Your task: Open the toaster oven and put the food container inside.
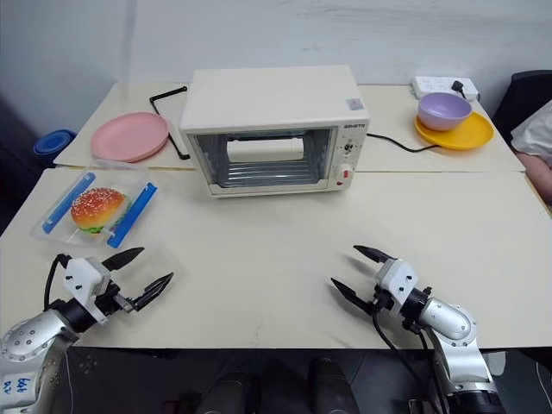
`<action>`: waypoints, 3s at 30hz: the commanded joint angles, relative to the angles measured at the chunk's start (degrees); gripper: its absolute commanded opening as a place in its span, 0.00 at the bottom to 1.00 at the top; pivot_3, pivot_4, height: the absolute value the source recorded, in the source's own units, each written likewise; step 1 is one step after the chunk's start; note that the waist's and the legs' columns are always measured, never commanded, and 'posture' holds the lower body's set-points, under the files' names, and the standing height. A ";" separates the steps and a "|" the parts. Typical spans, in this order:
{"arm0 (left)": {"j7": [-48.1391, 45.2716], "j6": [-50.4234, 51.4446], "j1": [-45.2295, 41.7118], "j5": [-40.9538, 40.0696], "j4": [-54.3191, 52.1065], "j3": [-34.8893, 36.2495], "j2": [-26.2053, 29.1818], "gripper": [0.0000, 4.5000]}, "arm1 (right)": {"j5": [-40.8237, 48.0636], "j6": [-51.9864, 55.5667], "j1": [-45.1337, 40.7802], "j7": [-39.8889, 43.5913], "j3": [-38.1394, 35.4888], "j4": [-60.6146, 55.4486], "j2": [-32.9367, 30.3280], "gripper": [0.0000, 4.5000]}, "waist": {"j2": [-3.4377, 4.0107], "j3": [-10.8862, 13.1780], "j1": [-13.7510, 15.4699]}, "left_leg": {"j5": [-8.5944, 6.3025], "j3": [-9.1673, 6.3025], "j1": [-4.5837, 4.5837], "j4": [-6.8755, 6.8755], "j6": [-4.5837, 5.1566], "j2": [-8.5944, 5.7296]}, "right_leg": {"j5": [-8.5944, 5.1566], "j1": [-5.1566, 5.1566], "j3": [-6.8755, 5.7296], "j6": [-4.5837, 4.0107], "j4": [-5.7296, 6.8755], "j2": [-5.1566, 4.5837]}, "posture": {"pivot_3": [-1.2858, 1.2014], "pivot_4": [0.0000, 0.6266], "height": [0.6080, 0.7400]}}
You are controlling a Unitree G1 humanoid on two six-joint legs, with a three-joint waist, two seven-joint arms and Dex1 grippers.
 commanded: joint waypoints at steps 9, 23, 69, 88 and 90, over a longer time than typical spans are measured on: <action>-11.94 16.41 -3.84 -18.40 -4.14 4.42 10.55 1.00 | 9.53 25.31 -20.10 -2.91 2.28 -10.27 -0.24 1.00 | 0.04 0.06 -1.09 | 0.01 -0.16 -0.08 0.28 -0.02 0.04 | 0.00 -0.10 -0.06 -0.08 0.25 -0.05 | 0.52 0.24 1.00; -7.98 20.77 -13.53 -20.88 -5.08 3.84 9.73 1.00 | 5.05 24.70 -41.72 -2.83 5.77 6.12 8.05 1.00 | 0.06 0.08 -1.47 | -0.02 -0.19 -0.33 0.11 -0.06 0.00 | 0.00 -0.30 -0.20 -0.06 0.02 -0.06 | 0.52 0.24 1.00; -6.97 20.21 -25.43 -17.92 6.69 1.56 6.36 0.01 | 2.21 17.04 -44.44 2.53 6.40 12.24 9.54 1.00 | 0.02 0.10 -1.26 | -0.16 0.07 -0.55 0.51 -0.17 0.25 | 0.10 -0.54 0.13 0.01 0.26 0.27 | 0.52 0.24 1.00; -6.02 25.54 -42.25 -18.06 16.51 -4.54 4.19 0.01 | -2.11 13.27 -29.79 8.52 13.13 -1.00 5.77 1.00 | -0.01 0.09 -1.19 | -0.07 0.15 -1.07 0.68 -0.16 0.08 | 0.16 -1.11 0.17 0.12 0.36 0.27 | 0.52 0.24 1.00; -8.48 23.73 -44.56 -15.54 18.34 -8.41 3.22 0.01 | -2.82 12.34 -29.88 8.06 12.97 -0.16 5.78 1.00 | -0.01 0.09 -1.22 | 0.06 0.15 -1.10 0.68 -0.40 0.10 | 0.16 -1.11 0.16 0.12 0.40 0.33 | 0.52 0.24 1.00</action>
